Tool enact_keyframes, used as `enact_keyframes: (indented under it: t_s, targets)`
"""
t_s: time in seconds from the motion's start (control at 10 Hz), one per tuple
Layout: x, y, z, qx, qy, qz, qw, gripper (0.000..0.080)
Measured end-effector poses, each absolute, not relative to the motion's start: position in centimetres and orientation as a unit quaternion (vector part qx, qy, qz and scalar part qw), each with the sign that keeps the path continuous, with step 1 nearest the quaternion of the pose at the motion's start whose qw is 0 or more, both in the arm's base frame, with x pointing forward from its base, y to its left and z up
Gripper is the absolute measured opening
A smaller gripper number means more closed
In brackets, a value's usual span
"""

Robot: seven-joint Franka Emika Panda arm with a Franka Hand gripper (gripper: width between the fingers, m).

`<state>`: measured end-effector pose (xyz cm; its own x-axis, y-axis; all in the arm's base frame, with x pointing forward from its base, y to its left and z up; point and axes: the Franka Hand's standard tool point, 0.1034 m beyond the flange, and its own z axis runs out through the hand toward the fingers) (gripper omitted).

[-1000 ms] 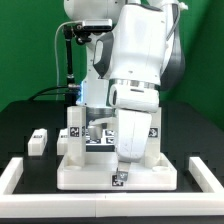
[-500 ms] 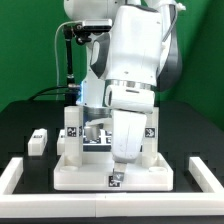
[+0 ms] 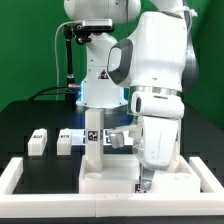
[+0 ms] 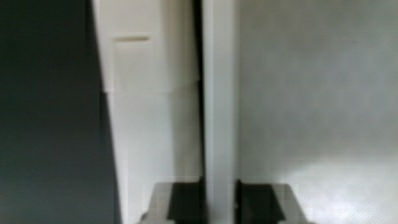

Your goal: Assemble desk

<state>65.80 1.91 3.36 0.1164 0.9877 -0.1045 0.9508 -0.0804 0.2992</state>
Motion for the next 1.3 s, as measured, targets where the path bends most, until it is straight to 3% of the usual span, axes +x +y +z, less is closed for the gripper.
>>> enact_keyframes:
  t_s: [0.9, 1.0, 1.1, 1.2, 1.3]
  targets:
    - [66.33, 3.22, 3.03, 0.728, 0.667, 0.058, 0.146, 0.0077]
    - [66.31, 3.14, 2.99, 0.729, 0.666, 0.058, 0.146, 0.0192]
    - [66.31, 3.09, 2.98, 0.729, 0.666, 0.058, 0.146, 0.0192]
    - [66.31, 3.03, 2.98, 0.730, 0.666, 0.058, 0.146, 0.0327]
    - [66.30, 3.00, 2.97, 0.730, 0.665, 0.058, 0.146, 0.0529]
